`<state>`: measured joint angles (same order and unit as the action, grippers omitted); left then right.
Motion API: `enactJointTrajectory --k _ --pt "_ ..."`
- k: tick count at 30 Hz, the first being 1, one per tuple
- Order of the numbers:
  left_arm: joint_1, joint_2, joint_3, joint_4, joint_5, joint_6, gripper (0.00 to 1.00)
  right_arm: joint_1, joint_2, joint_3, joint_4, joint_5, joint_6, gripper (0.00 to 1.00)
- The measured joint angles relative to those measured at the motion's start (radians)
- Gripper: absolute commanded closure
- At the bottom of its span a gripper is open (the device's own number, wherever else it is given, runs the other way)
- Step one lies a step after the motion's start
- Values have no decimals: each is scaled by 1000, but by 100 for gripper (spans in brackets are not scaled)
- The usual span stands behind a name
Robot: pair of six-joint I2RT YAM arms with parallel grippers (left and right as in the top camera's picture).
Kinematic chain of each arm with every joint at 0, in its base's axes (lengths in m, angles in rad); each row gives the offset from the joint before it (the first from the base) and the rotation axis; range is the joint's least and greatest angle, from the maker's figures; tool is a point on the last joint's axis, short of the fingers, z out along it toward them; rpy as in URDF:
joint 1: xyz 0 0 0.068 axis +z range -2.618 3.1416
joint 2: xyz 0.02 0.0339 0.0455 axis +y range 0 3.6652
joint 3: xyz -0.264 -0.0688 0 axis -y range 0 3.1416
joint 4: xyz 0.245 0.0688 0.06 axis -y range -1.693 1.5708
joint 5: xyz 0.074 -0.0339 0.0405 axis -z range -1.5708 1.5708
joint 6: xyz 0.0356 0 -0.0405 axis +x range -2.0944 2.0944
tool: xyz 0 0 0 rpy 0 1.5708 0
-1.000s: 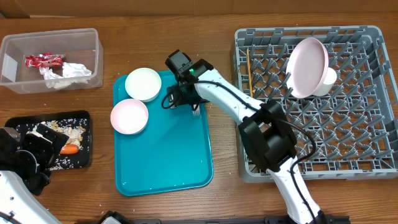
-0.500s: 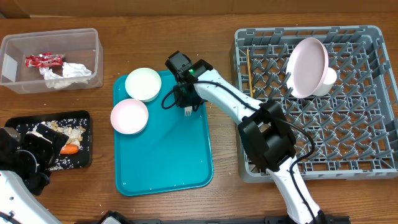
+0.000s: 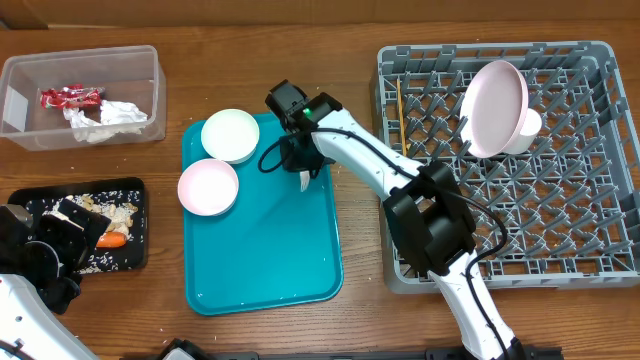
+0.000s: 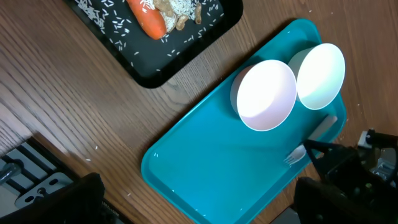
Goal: Sort waste into correct bins and load items into the dishwasher rack
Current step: 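Carry the white fork into the gray rack and release it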
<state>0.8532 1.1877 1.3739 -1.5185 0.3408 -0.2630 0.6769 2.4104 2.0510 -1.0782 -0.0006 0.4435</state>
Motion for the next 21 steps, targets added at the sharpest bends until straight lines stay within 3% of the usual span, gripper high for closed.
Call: enactJointTrajectory --k 12,21 --pt "0 0 0 0 0 0 0 -3 -18 99 -188 5 1 96" --pt "0 0 -1 0 0 0 0 -153 -261 144 -343 38 -12 96"
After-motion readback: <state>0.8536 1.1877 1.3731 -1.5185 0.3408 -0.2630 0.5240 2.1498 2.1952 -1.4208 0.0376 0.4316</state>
